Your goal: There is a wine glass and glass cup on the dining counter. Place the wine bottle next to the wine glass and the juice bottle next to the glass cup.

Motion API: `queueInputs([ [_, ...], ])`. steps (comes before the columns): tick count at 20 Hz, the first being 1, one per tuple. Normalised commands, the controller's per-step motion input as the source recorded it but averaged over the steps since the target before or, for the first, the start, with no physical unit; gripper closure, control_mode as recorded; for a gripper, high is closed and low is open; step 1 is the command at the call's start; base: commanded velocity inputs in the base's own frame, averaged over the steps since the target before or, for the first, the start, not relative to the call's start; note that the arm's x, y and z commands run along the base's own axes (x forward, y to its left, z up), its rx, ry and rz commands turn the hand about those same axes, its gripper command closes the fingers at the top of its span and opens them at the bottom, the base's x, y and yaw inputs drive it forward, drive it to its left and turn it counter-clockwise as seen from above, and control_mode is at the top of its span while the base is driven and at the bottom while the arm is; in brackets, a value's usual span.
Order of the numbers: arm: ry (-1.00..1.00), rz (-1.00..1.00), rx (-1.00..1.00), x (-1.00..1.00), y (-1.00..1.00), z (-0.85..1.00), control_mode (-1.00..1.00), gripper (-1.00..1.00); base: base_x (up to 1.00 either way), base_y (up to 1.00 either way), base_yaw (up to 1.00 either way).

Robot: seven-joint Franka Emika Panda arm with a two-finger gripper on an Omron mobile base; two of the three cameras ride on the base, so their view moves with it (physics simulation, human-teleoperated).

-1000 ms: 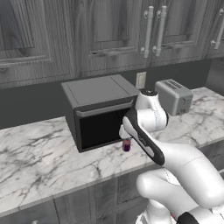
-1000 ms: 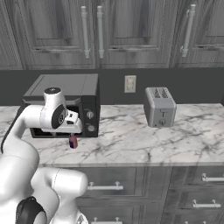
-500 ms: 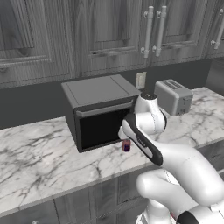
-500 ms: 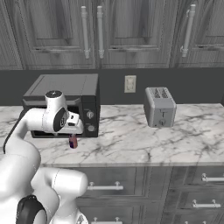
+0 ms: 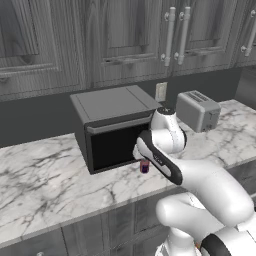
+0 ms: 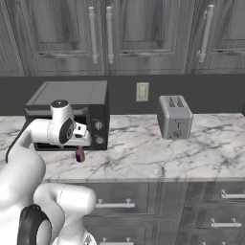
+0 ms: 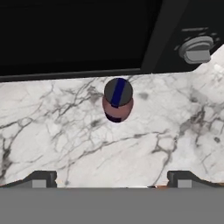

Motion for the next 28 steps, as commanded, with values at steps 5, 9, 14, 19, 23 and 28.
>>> queueInputs([
  [5, 0.00, 0.00, 0.00, 0.16, 0.06, -0.09, -1.00, -1.00, 0.00, 0.00, 0.00],
  [9, 0.00, 0.00, 0.00, 0.14, 0.03, -0.07, -1.00, -1.00, 0.00, 0.00, 0.00],
  [14, 0.00, 0.00, 0.00, 0.18, 0.00, -0.08, -1.00, -1.00, 0.00, 0.00, 0.00],
  [19, 0.00, 0.00, 0.00, 0.13, 0.01, -0.09, -1.00, -1.00, 0.00, 0.00, 0.00],
  [23, 0.00, 0.00, 0.00, 0.17, 0.00, -0.12, -1.00, -1.00, 0.00, 0.00, 0.00],
  [28, 0.00, 0.00, 0.00, 0.12, 0.00, -0.15, -1.00, -1.00, 0.00, 0.00, 0.00],
])
